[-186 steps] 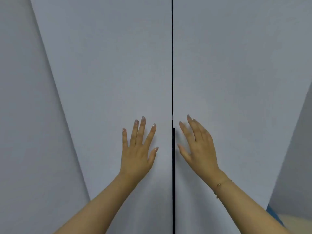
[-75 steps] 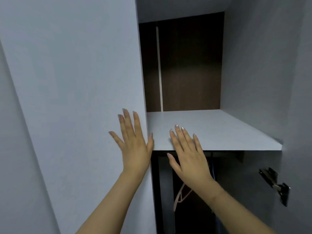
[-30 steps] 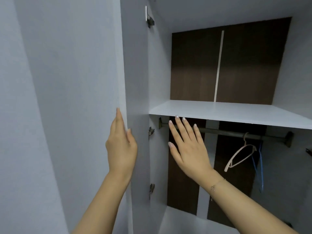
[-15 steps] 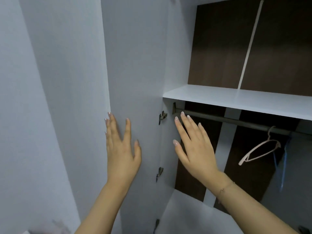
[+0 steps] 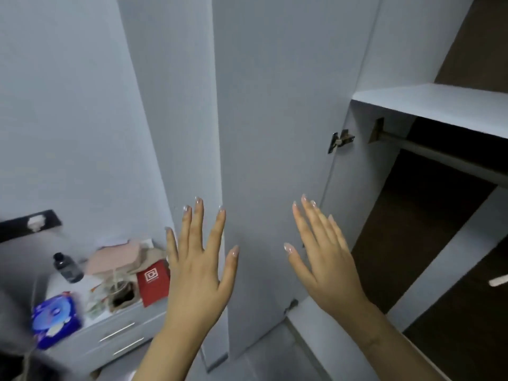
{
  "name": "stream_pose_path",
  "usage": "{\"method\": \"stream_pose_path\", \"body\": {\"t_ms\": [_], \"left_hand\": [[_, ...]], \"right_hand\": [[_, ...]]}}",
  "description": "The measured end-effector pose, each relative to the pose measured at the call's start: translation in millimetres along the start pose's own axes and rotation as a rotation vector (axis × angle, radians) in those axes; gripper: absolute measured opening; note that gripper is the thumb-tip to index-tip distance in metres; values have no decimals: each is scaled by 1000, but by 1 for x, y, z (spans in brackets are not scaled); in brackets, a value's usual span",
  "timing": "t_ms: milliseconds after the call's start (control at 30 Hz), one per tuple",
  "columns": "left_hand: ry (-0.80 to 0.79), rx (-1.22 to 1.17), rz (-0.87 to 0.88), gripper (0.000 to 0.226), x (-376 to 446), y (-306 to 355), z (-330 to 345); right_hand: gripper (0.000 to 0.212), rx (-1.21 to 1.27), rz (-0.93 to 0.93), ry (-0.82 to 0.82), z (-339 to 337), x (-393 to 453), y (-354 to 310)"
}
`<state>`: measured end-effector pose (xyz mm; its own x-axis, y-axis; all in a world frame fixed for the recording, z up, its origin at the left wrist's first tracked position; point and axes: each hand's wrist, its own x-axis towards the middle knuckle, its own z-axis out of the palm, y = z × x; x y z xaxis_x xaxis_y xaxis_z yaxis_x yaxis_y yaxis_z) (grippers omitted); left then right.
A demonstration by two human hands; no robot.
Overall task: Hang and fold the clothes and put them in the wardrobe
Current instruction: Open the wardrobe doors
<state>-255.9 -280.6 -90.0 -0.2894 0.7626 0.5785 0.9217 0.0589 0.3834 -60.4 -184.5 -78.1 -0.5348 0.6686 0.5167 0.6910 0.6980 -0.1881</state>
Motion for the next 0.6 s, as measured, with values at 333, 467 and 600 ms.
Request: {"method": "stream_pose_path", "body": {"t_ms": [333, 467, 600], "left_hand": [[17, 200, -478, 63, -143, -34, -76], [55, 282, -608, 63, -195, -53, -122], [105, 341, -773, 63, -263, -82, -176]], "right_hand": [[66, 244, -351, -375, 66, -33, -92], [68, 295, -498, -435, 78, -46, -159], [67, 359, -630, -480, 82, -68, -245]]}}
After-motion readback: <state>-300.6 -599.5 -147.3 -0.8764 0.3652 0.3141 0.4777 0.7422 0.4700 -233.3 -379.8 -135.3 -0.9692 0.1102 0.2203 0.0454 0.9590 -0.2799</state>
